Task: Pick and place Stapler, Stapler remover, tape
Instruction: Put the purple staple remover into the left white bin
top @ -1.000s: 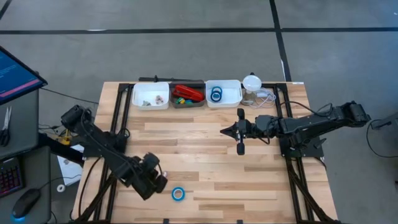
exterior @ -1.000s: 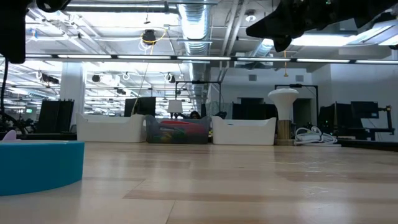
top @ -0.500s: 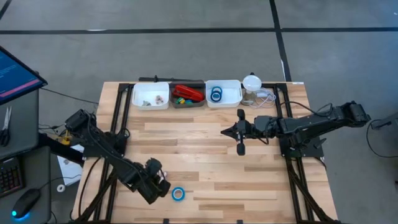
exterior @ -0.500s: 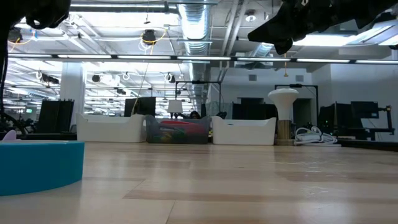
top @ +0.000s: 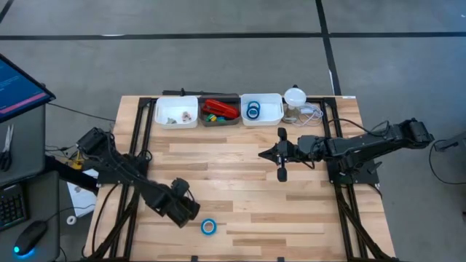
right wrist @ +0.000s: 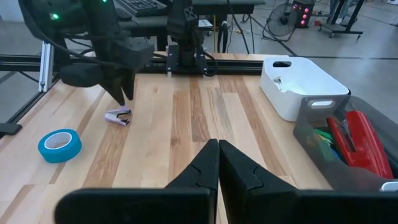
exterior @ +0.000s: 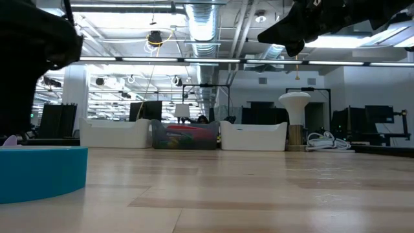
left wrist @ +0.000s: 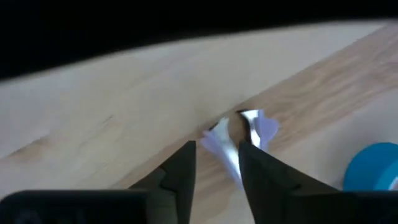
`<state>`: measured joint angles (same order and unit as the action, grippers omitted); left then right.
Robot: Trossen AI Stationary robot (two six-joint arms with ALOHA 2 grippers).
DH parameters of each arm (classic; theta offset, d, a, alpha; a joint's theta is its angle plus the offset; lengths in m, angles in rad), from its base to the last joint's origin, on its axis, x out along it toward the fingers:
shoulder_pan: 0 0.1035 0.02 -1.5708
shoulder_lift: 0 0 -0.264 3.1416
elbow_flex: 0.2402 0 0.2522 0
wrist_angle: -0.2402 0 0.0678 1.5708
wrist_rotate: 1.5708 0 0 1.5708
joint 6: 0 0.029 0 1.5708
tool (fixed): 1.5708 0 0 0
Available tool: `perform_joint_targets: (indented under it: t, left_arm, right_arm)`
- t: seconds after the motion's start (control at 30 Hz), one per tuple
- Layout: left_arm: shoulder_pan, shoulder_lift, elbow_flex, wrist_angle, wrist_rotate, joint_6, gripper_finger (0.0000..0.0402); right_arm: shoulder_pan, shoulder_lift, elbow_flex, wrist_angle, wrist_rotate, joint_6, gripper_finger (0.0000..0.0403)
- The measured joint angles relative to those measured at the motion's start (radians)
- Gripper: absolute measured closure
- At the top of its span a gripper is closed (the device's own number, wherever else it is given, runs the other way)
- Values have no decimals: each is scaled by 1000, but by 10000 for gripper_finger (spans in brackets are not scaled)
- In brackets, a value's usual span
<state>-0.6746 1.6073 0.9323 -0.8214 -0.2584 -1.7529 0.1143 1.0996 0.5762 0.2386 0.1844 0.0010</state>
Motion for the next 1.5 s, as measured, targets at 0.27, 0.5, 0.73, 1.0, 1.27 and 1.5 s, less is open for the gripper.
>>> perform_joint_targets:
  t: [0.27,0.5,0.73,1.0,1.27,1.5]
  left_arm:
    - [16,0,-54,115,19,23,250]
    - [15,0,-82,136,28,20,271]
    - [15,-1,-82,144,27,20,361]
    - [15,-2,-81,144,-67,38,399]
    - [93,-79,-82,140,-170,269,400]
    - [276,-269,-82,128,-409,700,400]
  right_arm:
    - [0,0,0,1,0,0,402]
    - [0,0,0,1,0,0,402]
    - [0,0,0,1,0,0,402]
    - [0,0,0,1,0,0,402]
    - [0,0,0,1,0,0,402]
    - [1,0,0,3,0,0,402]
